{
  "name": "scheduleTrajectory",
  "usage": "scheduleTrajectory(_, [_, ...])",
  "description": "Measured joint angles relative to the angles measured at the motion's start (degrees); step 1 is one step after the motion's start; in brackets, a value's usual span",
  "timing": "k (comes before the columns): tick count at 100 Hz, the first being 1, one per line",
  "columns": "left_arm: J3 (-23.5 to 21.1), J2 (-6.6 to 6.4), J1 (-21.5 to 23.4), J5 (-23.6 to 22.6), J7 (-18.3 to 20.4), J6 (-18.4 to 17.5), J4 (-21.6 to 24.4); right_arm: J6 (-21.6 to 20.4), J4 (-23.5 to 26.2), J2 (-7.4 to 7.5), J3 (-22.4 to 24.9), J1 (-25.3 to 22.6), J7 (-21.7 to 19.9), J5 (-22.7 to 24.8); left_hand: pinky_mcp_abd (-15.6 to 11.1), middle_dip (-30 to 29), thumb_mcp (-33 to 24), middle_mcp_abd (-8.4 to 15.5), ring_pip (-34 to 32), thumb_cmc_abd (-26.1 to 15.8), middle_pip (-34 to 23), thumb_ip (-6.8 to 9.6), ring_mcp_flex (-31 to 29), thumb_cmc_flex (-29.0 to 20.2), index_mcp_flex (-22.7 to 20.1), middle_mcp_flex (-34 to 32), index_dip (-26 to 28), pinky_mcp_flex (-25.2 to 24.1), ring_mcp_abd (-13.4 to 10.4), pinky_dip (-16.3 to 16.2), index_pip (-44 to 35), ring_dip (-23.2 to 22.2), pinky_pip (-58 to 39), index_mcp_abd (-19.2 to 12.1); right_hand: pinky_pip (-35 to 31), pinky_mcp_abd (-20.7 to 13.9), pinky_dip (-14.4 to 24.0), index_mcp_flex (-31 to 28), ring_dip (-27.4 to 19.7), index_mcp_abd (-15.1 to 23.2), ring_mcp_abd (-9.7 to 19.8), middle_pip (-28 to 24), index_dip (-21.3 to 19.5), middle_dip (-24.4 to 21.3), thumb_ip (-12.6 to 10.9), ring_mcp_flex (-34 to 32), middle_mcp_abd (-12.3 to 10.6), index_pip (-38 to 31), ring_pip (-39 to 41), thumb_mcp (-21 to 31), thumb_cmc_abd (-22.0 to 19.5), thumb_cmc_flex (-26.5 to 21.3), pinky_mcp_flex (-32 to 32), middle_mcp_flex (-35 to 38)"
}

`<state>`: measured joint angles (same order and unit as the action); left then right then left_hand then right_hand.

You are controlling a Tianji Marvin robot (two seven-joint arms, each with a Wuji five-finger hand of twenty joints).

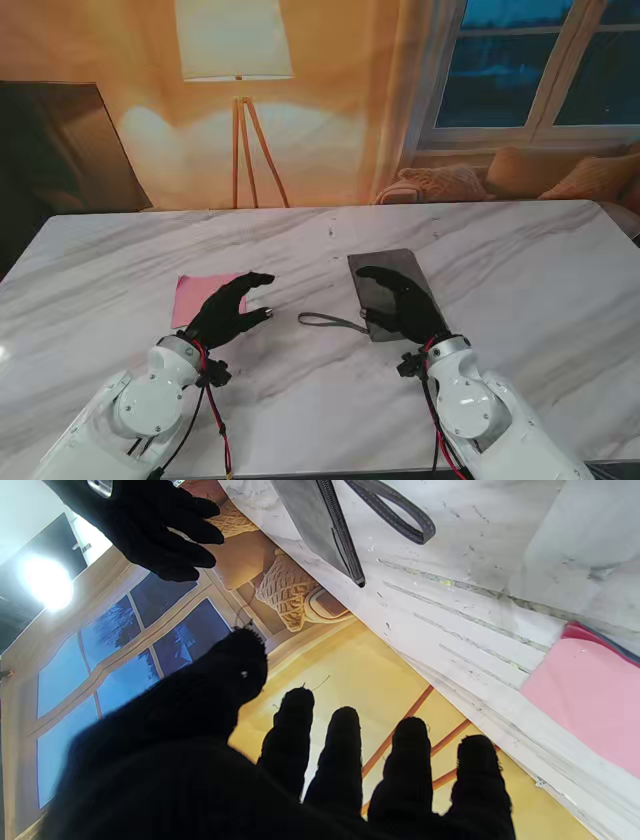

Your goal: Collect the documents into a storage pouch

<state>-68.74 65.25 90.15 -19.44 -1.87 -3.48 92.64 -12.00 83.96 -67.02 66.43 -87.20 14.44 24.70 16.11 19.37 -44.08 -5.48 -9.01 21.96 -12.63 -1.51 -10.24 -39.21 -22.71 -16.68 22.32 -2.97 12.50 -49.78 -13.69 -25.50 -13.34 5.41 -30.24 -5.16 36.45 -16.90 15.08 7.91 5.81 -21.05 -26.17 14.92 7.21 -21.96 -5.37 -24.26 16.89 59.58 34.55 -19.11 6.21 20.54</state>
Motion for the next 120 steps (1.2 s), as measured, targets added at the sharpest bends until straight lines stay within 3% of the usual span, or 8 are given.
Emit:
scheduleTrajectory(17, [-0.09, -0.30, 0.07, -0.02, 1.14, 0.81, 0.36, -0.07, 0.00, -0.08, -0.04, 0.01, 0.00, -0.16, -0.46, -0.24, 0.01, 0.02, 0.61, 0.00, 0.20, 0.00, 0.02, 0.00, -3.08, 0.03, 0.00, -1.17, -0.18, 0.72, -0.34, 0.15, 0.82, 0.09, 0.01, -0.01, -0.42, 0.00, -0.55, -0.01, 0.00, 0.02, 0.00, -0.51, 0.00, 0.00, 0.00, -0.65, 0.00, 0.00, 0.00, 0.00, 0.01, 0.00])
scheduleTrajectory(70, [0.43, -0.35, -0.44, 0.39, 0.90, 1.59, 0.31, 0.24, 0.04, -0.09, 0.04, -0.03, -0.67, -0.68, -0.68, -0.64, 0.04, -0.02, 0.63, -0.01, -0.15, 0.00, 0.05, 0.00, -3.21, 0.06, 0.00, -1.46, -0.57, 1.39, -0.34, 0.65, 1.17, 0.11, -1.76, 0.91, -0.85, -0.02, -0.57, 0.16, 0.00, 0.06, 0.22, -1.06, 0.00, 0.03, -0.03, -0.69, 0.00, 0.01, -0.02, 0.00, -0.06, 0.00])
scheduleTrajectory(87, [0.62, -0.20, -0.72, 0.68, 0.57, 1.73, -0.25, 0.59, 0.04, -0.09, 0.23, -0.05, -0.53, -0.41, -0.68, 4.37, 0.04, -0.90, -1.41, -0.01, -2.90, 0.00, -0.58, 0.00, -3.21, 0.00, 1.22, 0.16, -0.44, 0.95, -2.37, -2.18, -0.07, 0.11, -3.10, 1.63, -0.38, -0.02, -0.57, 0.16, 0.00, 0.06, 0.22, -1.00, 0.00, 0.03, -0.03, -0.69, 0.00, -0.18, -0.04, 0.00, -0.06, 0.00])
scheduleTrajectory(99, [0.65, -0.01, -1.01, 1.35, 0.06, 2.13, -1.01, 1.50, 0.04, -0.07, 0.24, 0.02, -0.58, 0.12, -0.49, 7.81, 0.04, -2.11, -3.63, -0.01, -5.13, 0.00, -0.55, 0.00, -3.21, -0.62, 2.06, 0.49, 0.99, -0.16, -3.73, -4.26, -0.67, 0.11, -4.28, 1.70, 0.73, -0.02, -0.45, 0.17, 0.00, -1.08, 0.22, 0.35, 0.00, 0.03, -0.03, -0.76, 0.05, -0.21, -0.05, 0.00, -0.06, -0.03])
scheduleTrajectory(120, [0.59, 0.07, -1.04, 1.60, -0.07, 2.23, -1.33, 4.85, 0.04, -0.07, -0.13, 0.48, -0.28, 0.75, -0.39, 9.47, 0.04, -3.00, -4.87, -0.01, -5.54, 0.00, -0.61, 0.00, -3.21, -0.69, 2.17, 1.61, 1.32, -0.85, -4.42, -5.08, -1.30, 0.11, -4.27, 1.71, 0.98, -0.02, 0.12, 0.17, 0.00, -1.38, -0.06, 1.06, 0.00, 0.05, 0.15, -1.35, 0.08, -0.21, -0.62, 0.00, -1.57, -0.63])
